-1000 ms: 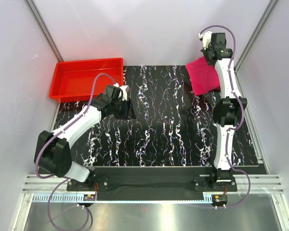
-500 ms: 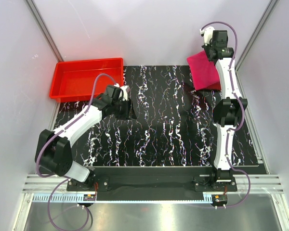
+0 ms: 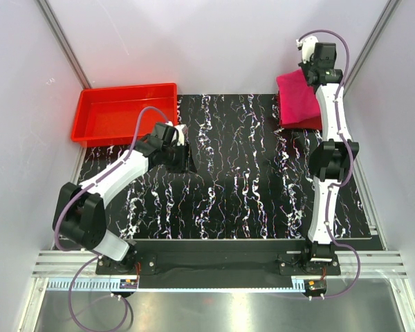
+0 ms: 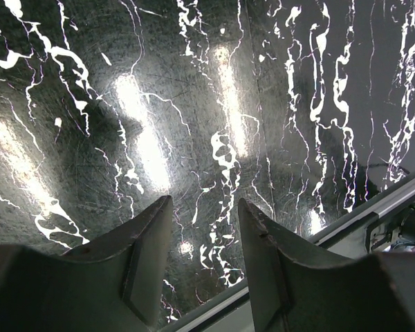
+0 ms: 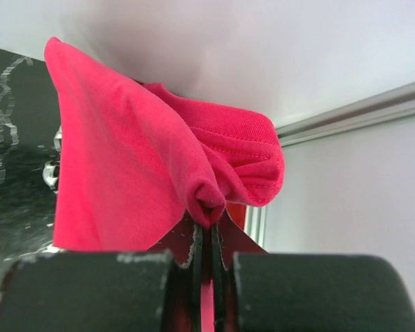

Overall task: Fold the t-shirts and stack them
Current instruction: Neatly place the folded tshirt to the corner

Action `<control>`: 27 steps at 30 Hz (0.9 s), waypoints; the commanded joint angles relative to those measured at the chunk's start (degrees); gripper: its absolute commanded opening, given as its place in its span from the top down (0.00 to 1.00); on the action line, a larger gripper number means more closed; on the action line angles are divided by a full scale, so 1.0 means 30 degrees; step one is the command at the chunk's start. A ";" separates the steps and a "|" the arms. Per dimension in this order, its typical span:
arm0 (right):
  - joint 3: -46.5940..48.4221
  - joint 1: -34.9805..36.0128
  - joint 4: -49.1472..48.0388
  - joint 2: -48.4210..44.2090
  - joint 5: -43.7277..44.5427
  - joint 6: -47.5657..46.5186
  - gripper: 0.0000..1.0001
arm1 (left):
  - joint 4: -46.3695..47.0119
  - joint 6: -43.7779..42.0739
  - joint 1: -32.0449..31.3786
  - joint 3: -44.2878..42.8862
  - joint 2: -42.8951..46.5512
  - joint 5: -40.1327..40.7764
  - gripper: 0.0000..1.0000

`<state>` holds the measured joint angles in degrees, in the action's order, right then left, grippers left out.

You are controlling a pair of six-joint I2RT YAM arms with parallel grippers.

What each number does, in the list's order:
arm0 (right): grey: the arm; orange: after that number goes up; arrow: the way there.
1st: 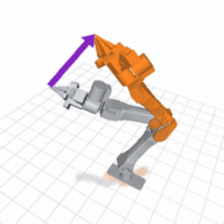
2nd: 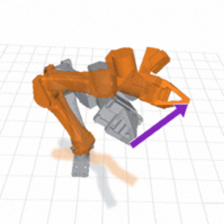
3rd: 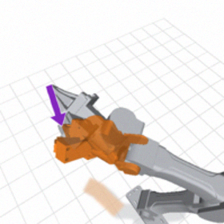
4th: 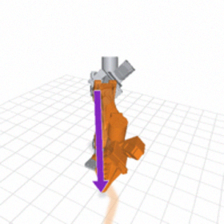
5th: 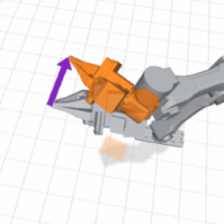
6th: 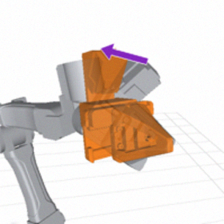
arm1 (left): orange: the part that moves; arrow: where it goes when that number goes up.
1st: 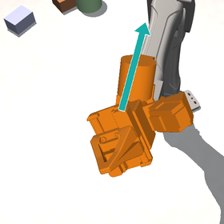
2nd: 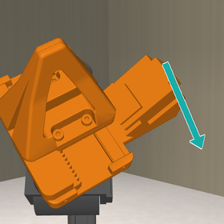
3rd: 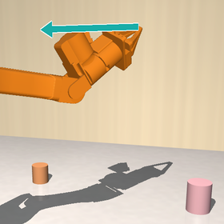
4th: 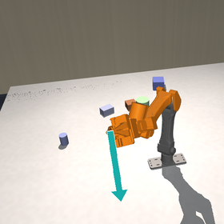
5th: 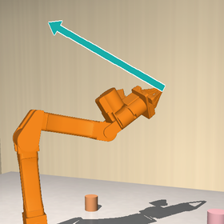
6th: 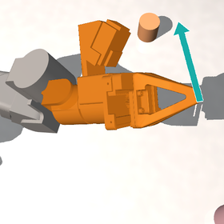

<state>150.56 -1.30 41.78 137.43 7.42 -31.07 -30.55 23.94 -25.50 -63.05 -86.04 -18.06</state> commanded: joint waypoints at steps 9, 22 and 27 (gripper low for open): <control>0.0170 -0.1293 -0.3262 0.1620 -0.1856 -0.0483 1.00 | -0.0190 -0.0159 -0.0056 -0.1717 -0.0938 -0.0336 0.53; 0.1930 -0.3110 -0.9207 0.6776 -0.0988 -0.0484 1.00 | -0.0745 -0.0159 -0.0847 -0.2158 -0.2345 0.0453 0.53; 0.1405 -0.3931 -1.1729 0.6984 -0.0303 0.0746 0.44 | -0.1478 -0.0130 -0.1198 -0.2450 -0.2229 0.0806 0.53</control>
<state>152.66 -11.77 16.75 160.42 4.49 -31.20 -34.26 23.97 -28.38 -67.20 -93.21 -17.08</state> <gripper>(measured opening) 0.536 0.467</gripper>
